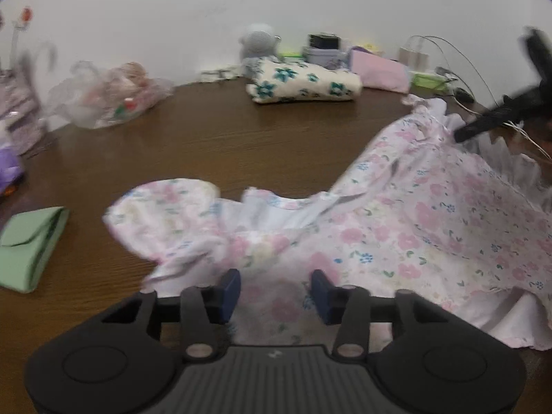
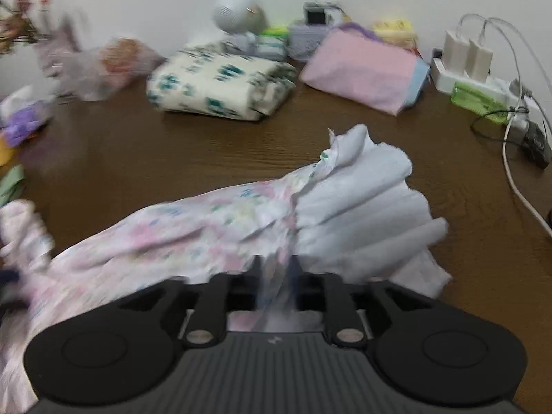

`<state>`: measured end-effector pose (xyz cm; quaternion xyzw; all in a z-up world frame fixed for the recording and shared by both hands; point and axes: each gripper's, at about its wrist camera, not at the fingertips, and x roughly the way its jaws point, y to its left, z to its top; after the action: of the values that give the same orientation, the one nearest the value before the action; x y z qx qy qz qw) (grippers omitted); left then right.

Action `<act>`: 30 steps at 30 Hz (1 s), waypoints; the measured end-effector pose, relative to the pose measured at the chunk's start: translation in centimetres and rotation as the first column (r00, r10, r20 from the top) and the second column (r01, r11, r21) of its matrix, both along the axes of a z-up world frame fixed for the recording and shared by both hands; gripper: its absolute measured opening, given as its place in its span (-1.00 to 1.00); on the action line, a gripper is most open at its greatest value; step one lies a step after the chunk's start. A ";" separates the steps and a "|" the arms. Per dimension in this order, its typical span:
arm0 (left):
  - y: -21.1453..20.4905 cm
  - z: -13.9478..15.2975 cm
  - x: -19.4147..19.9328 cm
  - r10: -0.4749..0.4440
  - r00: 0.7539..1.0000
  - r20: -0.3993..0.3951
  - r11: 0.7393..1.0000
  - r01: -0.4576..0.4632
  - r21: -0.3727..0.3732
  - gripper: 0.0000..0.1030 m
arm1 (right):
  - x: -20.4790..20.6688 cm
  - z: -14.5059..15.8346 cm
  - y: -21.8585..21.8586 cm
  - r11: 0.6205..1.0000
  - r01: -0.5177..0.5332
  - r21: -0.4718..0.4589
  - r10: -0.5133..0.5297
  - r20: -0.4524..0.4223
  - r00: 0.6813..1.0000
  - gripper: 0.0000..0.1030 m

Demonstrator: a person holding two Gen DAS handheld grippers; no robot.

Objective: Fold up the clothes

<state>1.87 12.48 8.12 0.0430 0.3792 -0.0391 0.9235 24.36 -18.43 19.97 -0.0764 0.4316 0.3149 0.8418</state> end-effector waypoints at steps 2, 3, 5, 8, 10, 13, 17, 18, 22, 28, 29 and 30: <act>0.2 1.1 -2.4 -0.098 0.994 0.055 0.992 0.102 -0.079 0.00 | -2.5 1.4 -1.1 0.994 -0.105 -0.010 0.105 0.045 0.993 -0.11; -0.1 1.1 -3.1 -0.130 0.990 0.057 0.986 0.135 -0.095 0.03 | -4.0 1.6 -1.7 0.986 -0.162 -0.035 0.164 0.059 0.985 -0.12; -0.9 0.7 -3.7 -0.162 0.986 0.041 0.982 0.166 -0.095 0.00 | -6.5 1.8 -2.9 0.964 -0.252 -0.082 0.258 0.074 0.963 -0.22; -2.4 -0.6 -3.9 -0.198 0.980 -0.012 0.978 0.197 -0.062 -0.13 | -7.9 0.0 -3.6 0.965 -0.237 -0.113 0.243 0.044 0.969 -0.73; -2.7 -1.3 -4.3 -0.191 0.981 -0.043 0.981 0.189 -0.047 -0.29 | -8.9 -1.3 -4.2 0.965 -0.227 -0.134 0.232 0.025 0.972 -0.78; -1.6 -1.7 -5.3 -0.153 0.988 -0.029 0.988 0.153 0.000 -0.17 | -10.3 -2.4 -5.0 0.966 -0.210 -0.149 0.214 0.008 0.977 -0.84; 0.4 -1.8 -6.0 -0.068 0.998 -0.007 0.996 0.068 0.055 0.11 | -13.4 -2.4 -5.5 0.966 -0.220 -0.138 0.219 -0.022 0.975 -0.87; 0.5 -1.6 -5.7 -0.043 0.999 -0.011 0.996 0.043 0.074 0.10 | -14.6 -2.2 -5.3 0.960 -0.248 -0.134 0.246 -0.031 0.969 -0.87; 0.4 0.1 -4.6 0.031 0.999 -0.008 0.988 -0.029 0.152 -0.25 | -17.6 -1.3 -3.9 0.916 -0.383 -0.115 0.373 -0.101 0.922 -0.79; -2.5 6.5 -2.8 -0.100 0.986 0.137 0.990 0.086 0.108 0.23 | -13.5 3.2 -3.5 0.921 -0.338 -0.195 0.360 0.092 0.928 -0.27; -3.7 6.7 -1.5 -0.141 0.981 0.132 0.982 0.122 0.142 0.26 | -12.4 3.5 -3.1 0.917 -0.331 -0.222 0.362 0.121 0.924 -0.25; -5.1 6.5 0.2 -0.188 0.976 0.110 0.972 0.168 0.164 0.26 | -11.4 3.2 -2.0 0.903 -0.345 -0.258 0.384 0.120 0.915 -0.25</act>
<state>2.07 7.43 14.58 0.1503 0.3173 -0.0898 0.9320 12.97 -20.45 23.18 -0.2798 0.3707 0.4072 0.7865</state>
